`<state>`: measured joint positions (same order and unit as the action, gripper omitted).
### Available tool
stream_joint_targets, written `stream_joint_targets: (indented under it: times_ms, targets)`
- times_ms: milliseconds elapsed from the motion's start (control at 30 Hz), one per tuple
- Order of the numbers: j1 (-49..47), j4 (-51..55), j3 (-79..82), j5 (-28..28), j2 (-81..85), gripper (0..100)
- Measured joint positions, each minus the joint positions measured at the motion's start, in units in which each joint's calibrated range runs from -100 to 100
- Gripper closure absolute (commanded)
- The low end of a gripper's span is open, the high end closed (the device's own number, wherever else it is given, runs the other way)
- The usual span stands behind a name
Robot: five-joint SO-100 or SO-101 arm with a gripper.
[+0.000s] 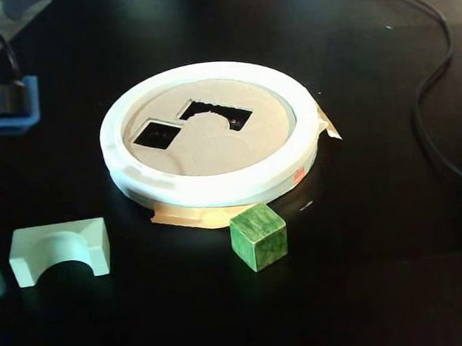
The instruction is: Pick up the square block and drop it in corresponding square shaped hole
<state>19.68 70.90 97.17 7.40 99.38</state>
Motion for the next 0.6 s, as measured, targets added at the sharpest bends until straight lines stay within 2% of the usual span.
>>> stream_joint_targets:
  times_ms: [600]
  targets:
    - [0.5,0.0,0.0,0.0,0.0,20]
